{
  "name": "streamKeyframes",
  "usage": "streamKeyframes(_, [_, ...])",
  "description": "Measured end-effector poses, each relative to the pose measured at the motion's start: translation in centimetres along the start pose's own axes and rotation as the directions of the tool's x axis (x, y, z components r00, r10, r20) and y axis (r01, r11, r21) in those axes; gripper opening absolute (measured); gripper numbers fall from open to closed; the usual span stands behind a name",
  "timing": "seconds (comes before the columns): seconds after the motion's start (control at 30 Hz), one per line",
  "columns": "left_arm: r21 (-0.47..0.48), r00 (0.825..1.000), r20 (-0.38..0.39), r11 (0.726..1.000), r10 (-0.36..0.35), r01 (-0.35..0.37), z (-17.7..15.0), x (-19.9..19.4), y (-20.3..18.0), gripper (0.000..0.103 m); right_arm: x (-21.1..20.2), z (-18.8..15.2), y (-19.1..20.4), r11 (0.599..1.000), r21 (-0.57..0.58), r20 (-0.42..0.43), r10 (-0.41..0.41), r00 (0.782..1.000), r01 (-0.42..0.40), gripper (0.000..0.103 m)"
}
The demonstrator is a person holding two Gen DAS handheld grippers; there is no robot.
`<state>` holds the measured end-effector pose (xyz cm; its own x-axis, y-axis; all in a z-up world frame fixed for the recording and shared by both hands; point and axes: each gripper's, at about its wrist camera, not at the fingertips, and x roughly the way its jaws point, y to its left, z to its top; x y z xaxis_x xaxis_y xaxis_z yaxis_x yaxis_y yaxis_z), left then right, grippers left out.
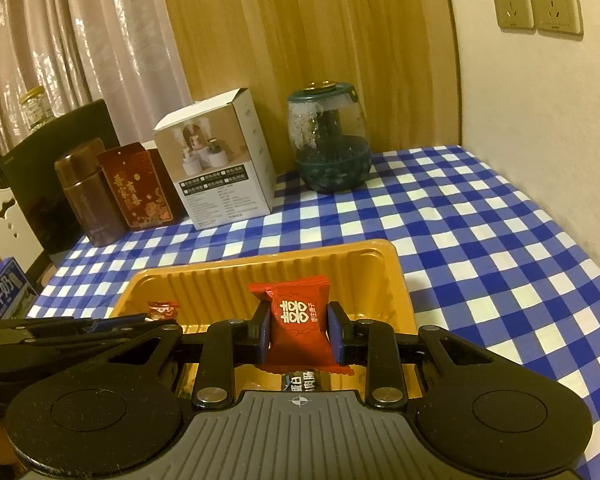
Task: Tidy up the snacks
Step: 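Open the left tool to drop the red-brown candy into the tray, then open the right tool to drop the red square candy into the tray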
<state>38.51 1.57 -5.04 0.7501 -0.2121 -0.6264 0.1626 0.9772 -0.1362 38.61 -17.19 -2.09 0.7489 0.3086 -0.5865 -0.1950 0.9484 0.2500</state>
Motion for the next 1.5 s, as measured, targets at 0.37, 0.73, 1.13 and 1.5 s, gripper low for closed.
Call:
streamKeyframes(0.37, [-0.004,0.999,0.009,0.999,0.035,-0.035,0.0,0.1,0.7,0.044,0.8,-0.1,0.2,1.0,0.012,-0.015,0.023,1.0,-0.023,0.03])
streamKeyframes(0.73, [0.041,0.998,-0.011,0.997,0.064,-0.063,-0.2,-0.2,0.8,0.047,1.5,0.4,0.4,0.998,0.027,-0.024,0.052,0.998,-0.052,0.03])
streamKeyframes(1.13, [0.04,0.997,-0.013,0.997,0.073,-0.072,-0.2,0.0,1.2,0.052,2.6,0.2,0.6,0.997,0.04,-0.05,0.067,0.996,-0.065,0.03])
streamKeyframes(1.5, [0.044,0.997,-0.015,0.996,0.075,-0.074,-0.4,0.0,1.3,0.064,2.4,0.5,-0.3,0.986,0.123,-0.003,0.114,0.993,-0.113,0.074])
